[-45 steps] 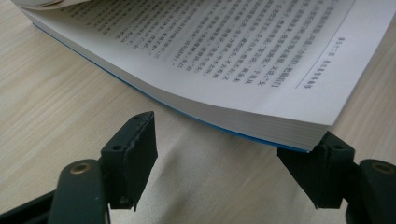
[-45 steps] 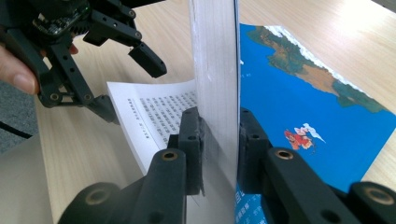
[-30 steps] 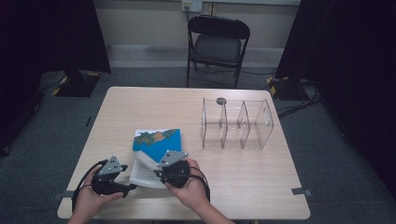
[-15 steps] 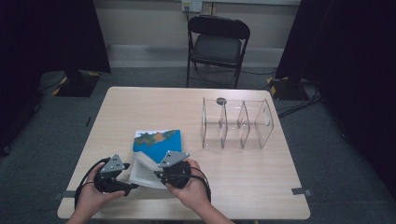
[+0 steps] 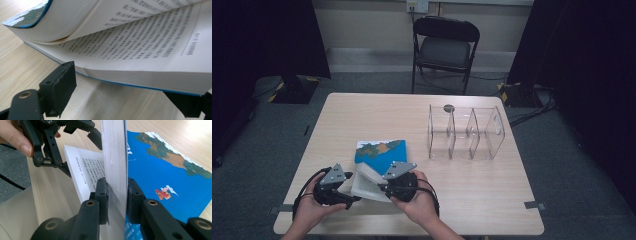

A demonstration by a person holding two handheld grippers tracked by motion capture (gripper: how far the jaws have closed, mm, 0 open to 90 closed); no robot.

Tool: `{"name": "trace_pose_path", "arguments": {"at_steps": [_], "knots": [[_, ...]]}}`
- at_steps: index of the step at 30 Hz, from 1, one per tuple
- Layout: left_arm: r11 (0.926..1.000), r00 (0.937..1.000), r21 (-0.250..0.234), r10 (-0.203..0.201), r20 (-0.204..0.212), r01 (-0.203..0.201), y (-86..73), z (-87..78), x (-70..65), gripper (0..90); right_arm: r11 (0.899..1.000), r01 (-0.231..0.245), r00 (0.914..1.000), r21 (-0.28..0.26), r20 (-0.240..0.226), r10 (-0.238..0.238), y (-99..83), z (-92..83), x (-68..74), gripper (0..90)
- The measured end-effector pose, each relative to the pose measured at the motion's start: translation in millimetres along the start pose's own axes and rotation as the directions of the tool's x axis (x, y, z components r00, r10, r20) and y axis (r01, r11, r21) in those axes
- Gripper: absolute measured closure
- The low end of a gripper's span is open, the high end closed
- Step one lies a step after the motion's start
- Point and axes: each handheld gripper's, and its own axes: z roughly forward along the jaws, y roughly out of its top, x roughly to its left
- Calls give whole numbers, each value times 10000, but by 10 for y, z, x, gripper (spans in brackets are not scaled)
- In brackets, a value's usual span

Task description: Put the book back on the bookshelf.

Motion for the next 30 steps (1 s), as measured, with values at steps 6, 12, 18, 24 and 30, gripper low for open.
{"name": "trace_pose_path", "arguments": {"at_steps": [6,12,18,24,30], "knots": [[9999,9999,21,106,20,-106,25,19,8,149,10000,-10,10000,-26,0,10,-2,-2,-1,753],[9998,10000,-172,-33,50,34,55,6,24,141,10000,-28,10000,-42,-37,28,-3,-2,-5,753],[9998,9997,-59,214,-104,-215,131,23,33,116,9999,-96,9999,-72,-92,96,21,-32,-12,754],[9996,9999,-210,166,29,-165,171,-7,26,116,9998,-156,9997,-76,-198,154,36,-67,-22,754],[9986,9998,-523,28,175,-18,255,-87,68,115,9999,-165,9993,-27,-324,164,100,-126,-31,755]]}}
